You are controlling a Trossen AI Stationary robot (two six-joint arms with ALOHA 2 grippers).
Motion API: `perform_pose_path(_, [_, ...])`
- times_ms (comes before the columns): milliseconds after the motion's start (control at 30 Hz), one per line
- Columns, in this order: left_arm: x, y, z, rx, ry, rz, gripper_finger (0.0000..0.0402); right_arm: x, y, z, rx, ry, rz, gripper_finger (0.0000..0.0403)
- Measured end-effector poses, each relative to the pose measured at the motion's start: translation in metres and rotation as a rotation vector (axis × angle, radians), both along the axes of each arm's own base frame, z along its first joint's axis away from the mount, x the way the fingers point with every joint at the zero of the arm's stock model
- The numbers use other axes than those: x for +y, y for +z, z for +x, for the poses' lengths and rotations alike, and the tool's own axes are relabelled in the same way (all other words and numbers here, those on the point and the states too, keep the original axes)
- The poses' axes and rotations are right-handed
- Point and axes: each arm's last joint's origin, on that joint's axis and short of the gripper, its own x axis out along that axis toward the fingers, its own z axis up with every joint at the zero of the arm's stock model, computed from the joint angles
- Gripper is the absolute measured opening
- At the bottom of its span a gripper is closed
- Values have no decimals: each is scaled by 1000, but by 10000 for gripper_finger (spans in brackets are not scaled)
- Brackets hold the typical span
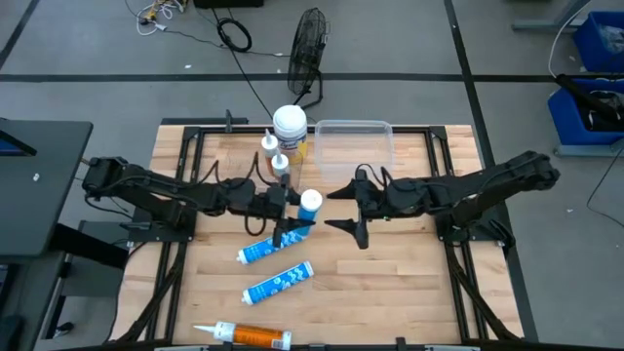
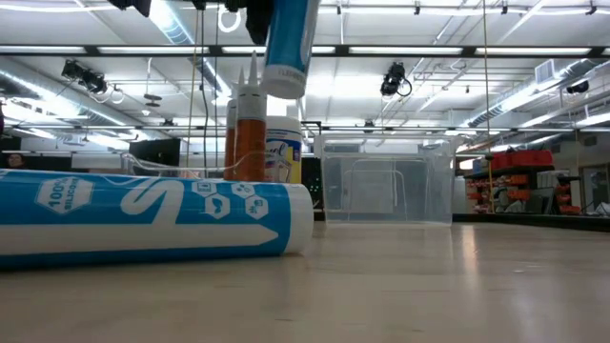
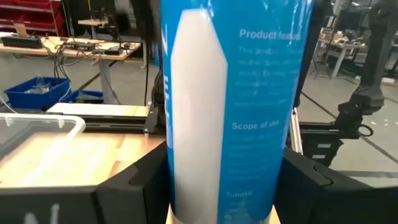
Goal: Pick & place silicon tubes, Sealant and Lysol wipes
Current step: Put the bottom blue sealant into the right transparent bin
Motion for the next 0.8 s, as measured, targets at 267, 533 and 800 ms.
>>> perform_pose_path(267, [-1, -9, 8, 3, 0, -4, 214, 0, 13, 4, -26, 10, -33, 342])
perform_pose_path(533, [0, -6, 8, -18, 4, -7, 214, -7, 4, 16, -8, 30, -16, 354])
perform_pose_path(800, [0, -12, 12, -11, 4, 0, 214, -13, 8, 21, -60, 47, -16, 345])
